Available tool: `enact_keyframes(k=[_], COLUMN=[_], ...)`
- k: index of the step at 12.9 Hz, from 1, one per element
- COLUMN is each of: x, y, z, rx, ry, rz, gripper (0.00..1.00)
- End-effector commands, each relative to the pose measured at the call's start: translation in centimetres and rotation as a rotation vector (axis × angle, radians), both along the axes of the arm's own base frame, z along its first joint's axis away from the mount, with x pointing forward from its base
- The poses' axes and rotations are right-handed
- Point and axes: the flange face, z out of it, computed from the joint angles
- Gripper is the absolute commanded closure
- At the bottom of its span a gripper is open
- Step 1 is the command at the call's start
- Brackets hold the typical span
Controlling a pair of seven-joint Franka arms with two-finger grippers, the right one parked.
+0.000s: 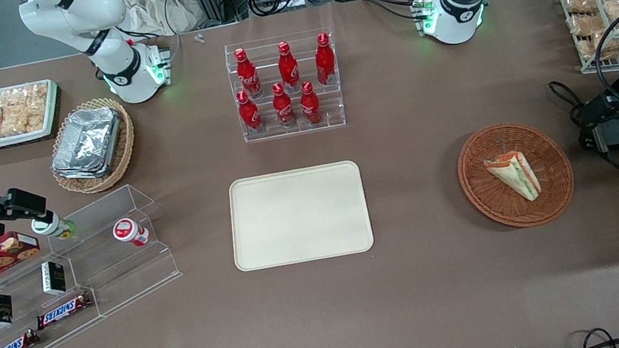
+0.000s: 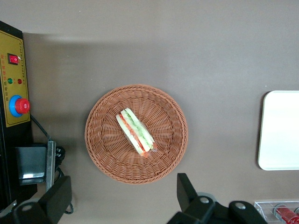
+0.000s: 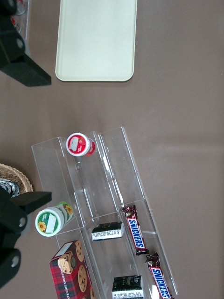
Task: Place sandwich from basket to tray
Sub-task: 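Move the left gripper down over the wrapped sandwich in the wicker basket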
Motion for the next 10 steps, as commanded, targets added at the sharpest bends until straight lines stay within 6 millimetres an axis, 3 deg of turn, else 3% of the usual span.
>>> enact_keyframes(k=[1, 6, 10], x=[0.3, 0.7, 0.7], y=[-0.2, -0.2, -0.2], z=[0.5, -2.0, -7.7], rx=[-0.019, -0.008, -0.002], ry=[0.007, 0.061, 0.101], rz=[0.018, 0.158, 0.468], gripper=[0.00, 0.00, 0.00])
